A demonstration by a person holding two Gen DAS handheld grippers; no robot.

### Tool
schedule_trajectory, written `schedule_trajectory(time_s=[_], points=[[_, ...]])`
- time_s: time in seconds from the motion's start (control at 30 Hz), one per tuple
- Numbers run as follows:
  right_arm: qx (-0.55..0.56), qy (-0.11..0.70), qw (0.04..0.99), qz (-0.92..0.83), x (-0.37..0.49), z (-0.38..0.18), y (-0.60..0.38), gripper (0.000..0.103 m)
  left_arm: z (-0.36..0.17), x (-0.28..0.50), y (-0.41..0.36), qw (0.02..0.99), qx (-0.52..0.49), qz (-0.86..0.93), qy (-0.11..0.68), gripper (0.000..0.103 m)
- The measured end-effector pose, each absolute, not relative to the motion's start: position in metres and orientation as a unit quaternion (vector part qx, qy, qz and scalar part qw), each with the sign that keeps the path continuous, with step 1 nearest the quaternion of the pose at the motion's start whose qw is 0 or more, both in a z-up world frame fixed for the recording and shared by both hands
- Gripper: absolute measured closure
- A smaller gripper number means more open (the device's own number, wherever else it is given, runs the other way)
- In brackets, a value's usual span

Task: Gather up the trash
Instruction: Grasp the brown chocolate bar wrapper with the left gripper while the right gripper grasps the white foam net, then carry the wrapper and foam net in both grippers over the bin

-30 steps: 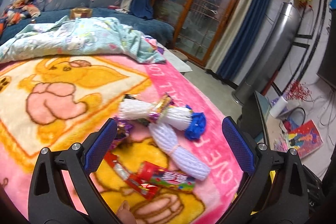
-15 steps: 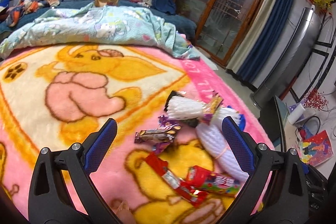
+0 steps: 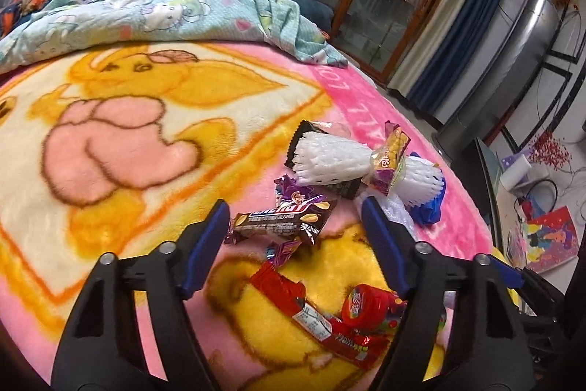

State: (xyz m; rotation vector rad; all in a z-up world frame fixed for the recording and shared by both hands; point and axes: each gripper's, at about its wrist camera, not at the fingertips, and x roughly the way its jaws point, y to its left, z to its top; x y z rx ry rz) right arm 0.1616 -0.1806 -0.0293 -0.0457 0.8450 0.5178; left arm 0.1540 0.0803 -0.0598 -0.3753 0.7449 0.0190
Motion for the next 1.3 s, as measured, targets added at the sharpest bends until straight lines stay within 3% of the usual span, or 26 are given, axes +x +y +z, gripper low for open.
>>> schedule_trajectory(time_s=[0.17,0.2,0.23,0.37,0.53,1.03,1.3], points=[[-0.029,0.415,0.874,0.252,0.169,-0.038,-0.174,0.043,-0.067,0.158,0.077,0.911,-0.177,0.006,0.372,0.047],[-0.029,0.418,0.872,0.253,0.170,-0.039,-0.173,0.045,-0.068,0.158,0.077,0.911,-0.177,0.005,0.373,0.052],[-0.027,0.420,0.871,0.254,0.171,-0.041,-0.173,0.050,-0.068,0.159,0.077,0.910,-0.178,0.004,0.374,0.063],[-0.035,0.422,0.866,0.264,0.170,-0.042,-0.172,0.074,-0.068,0.157,0.078,0.910,-0.175,0.002,0.375,0.071],[-0.045,0.420,0.863,0.278,0.166,-0.041,-0.170,0.085,-0.066,0.153,0.080,0.912,-0.173,0.002,0.372,0.081],[-0.034,0.408,0.854,0.321,0.147,-0.015,-0.171,0.088,-0.041,0.133,0.098,0.918,-0.205,-0.006,0.339,0.098],[-0.022,0.414,0.848,0.331,0.134,0.000,-0.182,0.089,-0.030,0.125,0.099,0.919,-0.217,-0.021,0.328,0.098]])
